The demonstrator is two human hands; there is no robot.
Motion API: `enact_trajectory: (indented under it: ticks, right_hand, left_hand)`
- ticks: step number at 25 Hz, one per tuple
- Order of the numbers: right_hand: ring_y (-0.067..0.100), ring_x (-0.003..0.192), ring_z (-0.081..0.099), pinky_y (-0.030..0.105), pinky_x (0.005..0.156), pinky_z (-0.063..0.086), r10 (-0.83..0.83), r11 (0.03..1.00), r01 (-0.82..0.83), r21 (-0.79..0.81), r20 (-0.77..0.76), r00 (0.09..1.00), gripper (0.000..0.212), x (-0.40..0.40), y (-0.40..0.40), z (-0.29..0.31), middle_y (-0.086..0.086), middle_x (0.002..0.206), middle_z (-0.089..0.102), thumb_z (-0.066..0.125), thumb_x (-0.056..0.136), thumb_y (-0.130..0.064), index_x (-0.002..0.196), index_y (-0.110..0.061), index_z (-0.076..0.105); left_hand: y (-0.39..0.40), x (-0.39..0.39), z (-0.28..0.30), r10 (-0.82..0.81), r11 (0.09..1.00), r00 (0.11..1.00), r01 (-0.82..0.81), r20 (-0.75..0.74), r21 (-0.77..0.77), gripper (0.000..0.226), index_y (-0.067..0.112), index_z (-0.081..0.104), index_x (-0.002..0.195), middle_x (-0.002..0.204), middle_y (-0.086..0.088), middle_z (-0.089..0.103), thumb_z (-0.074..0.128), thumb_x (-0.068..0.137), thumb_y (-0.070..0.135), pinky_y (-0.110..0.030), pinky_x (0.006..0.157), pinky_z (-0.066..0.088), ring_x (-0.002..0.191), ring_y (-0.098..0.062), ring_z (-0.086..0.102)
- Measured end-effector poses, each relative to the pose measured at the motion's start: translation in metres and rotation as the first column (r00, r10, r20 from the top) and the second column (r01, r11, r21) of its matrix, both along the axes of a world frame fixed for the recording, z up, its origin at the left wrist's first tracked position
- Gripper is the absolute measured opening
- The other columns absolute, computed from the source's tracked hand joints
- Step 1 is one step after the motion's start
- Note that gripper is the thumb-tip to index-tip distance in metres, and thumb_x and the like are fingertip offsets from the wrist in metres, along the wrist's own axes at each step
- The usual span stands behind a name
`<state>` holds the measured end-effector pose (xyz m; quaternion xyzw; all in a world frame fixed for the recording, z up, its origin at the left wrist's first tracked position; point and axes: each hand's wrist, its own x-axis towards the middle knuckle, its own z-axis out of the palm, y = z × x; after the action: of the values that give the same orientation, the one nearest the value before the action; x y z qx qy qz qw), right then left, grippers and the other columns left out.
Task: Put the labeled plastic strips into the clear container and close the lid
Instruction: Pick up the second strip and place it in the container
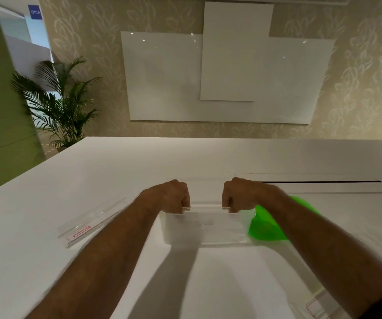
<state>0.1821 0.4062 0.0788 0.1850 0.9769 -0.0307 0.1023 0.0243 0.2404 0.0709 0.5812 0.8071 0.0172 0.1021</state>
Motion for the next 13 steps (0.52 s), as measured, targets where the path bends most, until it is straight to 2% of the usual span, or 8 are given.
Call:
enact_trajectory:
  ticks: [4, 7, 13]
  right_hand:
    - [0.019, 0.086, 0.069, 0.024, 0.072, 0.052, -0.013, 1.000, 0.012, 0.024, 0.018, 1.000, 0.031, -0.0028, -0.0013, -0.0023, 0.003, 0.097, 0.076, 0.065, 0.077, -0.003, 0.100, -0.019, 0.077]
    - [0.018, 0.083, 0.067, 0.022, 0.068, 0.048, -0.013, 0.999, 0.012, 0.039, 0.023, 1.000, 0.032, -0.0027, -0.0025, -0.0023, 0.002, 0.098, 0.076, 0.064, 0.077, -0.003, 0.099, -0.021, 0.077]
    - [0.022, 0.095, 0.068, 0.029, 0.084, 0.055, 0.008, 0.999, -0.008, 0.051, 0.000, 1.000, 0.033, 0.0007, -0.0066, -0.0042, 0.002, 0.109, 0.073, 0.057, 0.080, -0.007, 0.102, -0.023, 0.076]
  left_hand:
    - [0.0067, 0.0008, -0.0028, 0.008, 1.000, 1.000, -0.009, -0.007, -0.030, 0.023, 0.022, 0.078, 0.099, 0.104, 0.004, 0.076, 0.077, 0.078, 0.013, -0.026, 0.079, 0.056, 0.092, -0.013, 0.069]
    - [0.0089, 0.0003, -0.0024, 0.020, 0.998, 1.000, -0.020, 0.005, -0.056, 0.025, 0.023, 0.079, 0.098, 0.102, 0.005, 0.076, 0.083, 0.074, 0.018, -0.030, 0.084, 0.058, 0.094, -0.013, 0.069]
    - [0.0061, 0.0031, -0.0023, 0.032, 0.998, 0.999, -0.031, 0.011, -0.053, 0.038, 0.024, 0.076, 0.102, 0.105, 0.005, 0.074, 0.089, 0.067, 0.024, -0.027, 0.082, 0.056, 0.097, -0.014, 0.068]
